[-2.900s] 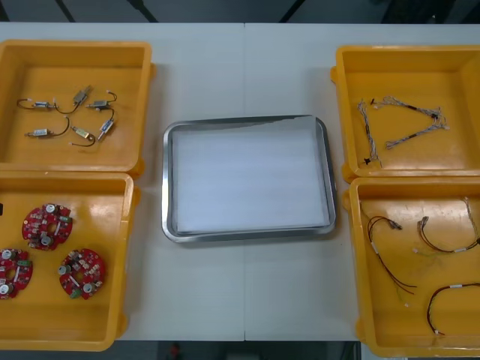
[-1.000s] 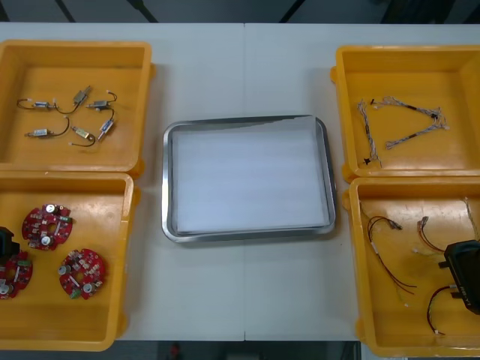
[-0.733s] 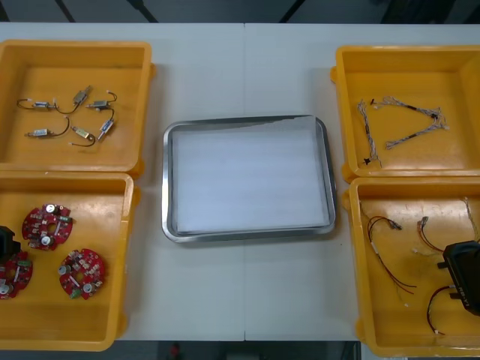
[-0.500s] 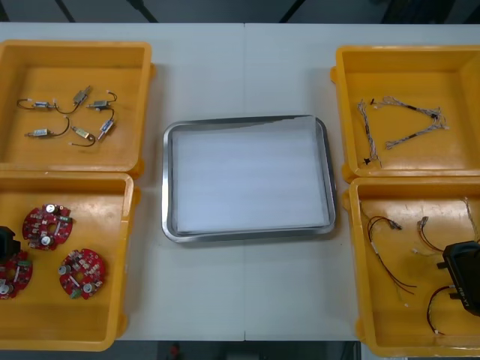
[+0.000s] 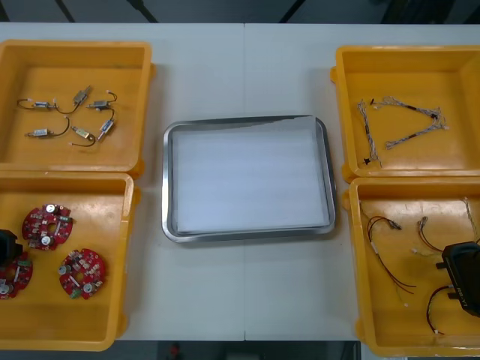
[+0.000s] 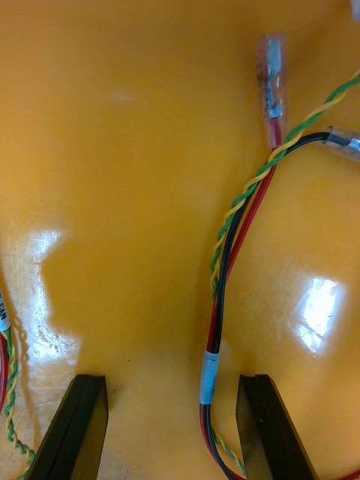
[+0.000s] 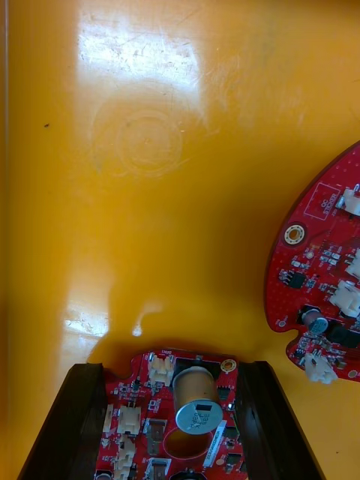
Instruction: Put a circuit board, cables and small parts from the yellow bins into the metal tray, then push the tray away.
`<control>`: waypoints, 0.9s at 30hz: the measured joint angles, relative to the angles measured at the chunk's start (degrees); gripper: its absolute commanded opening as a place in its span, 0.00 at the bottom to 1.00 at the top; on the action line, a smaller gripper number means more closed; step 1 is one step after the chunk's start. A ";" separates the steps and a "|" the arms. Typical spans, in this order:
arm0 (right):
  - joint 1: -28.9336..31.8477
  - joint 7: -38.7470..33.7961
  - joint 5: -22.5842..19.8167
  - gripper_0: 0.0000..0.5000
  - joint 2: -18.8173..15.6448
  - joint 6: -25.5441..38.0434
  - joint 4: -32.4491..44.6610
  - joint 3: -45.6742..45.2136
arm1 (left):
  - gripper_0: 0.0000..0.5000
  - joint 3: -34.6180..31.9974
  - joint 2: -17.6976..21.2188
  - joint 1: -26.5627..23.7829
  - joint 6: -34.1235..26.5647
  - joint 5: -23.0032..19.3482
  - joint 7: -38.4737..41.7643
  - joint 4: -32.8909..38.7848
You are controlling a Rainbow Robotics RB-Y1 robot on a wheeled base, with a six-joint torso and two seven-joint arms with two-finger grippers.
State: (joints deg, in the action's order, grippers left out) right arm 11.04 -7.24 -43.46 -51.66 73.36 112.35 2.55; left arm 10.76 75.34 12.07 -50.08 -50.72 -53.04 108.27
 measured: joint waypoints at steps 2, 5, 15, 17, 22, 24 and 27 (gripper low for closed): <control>0.07 0.00 0.03 0.81 0.01 -0.20 0.00 0.00 | 1.00 0.00 0.00 0.00 -0.03 -0.22 0.00 -0.09; 0.09 0.00 0.29 0.23 0.03 -0.93 0.00 -0.01 | 1.00 0.00 0.00 0.00 -0.14 -0.71 0.00 -0.20; 0.10 0.00 0.92 0.00 0.07 -1.00 -0.01 -0.14 | 1.00 0.00 0.00 0.00 -0.38 -2.09 0.00 -0.30; 0.10 0.01 0.91 0.00 0.07 -0.83 -0.01 -0.50 | 1.00 0.00 0.00 0.00 -0.39 -2.10 0.00 -0.31; -0.22 0.04 0.26 0.00 0.06 3.95 0.00 -2.54 | 0.94 0.00 0.00 0.00 -0.40 -2.14 0.00 -0.33; -0.74 0.12 -1.34 0.00 0.05 7.03 0.01 -3.80 | 0.79 0.00 0.00 0.00 -0.40 -2.15 0.00 -0.34; -1.89 1.00 -3.70 0.00 0.00 10.84 0.01 -5.84 | 0.75 0.00 -0.01 0.00 -0.42 -2.15 0.00 -0.34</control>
State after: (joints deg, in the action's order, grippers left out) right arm 9.15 -6.24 -47.16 -51.66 84.19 112.36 -3.29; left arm 10.76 75.33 12.07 -50.50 -52.88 -53.04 107.93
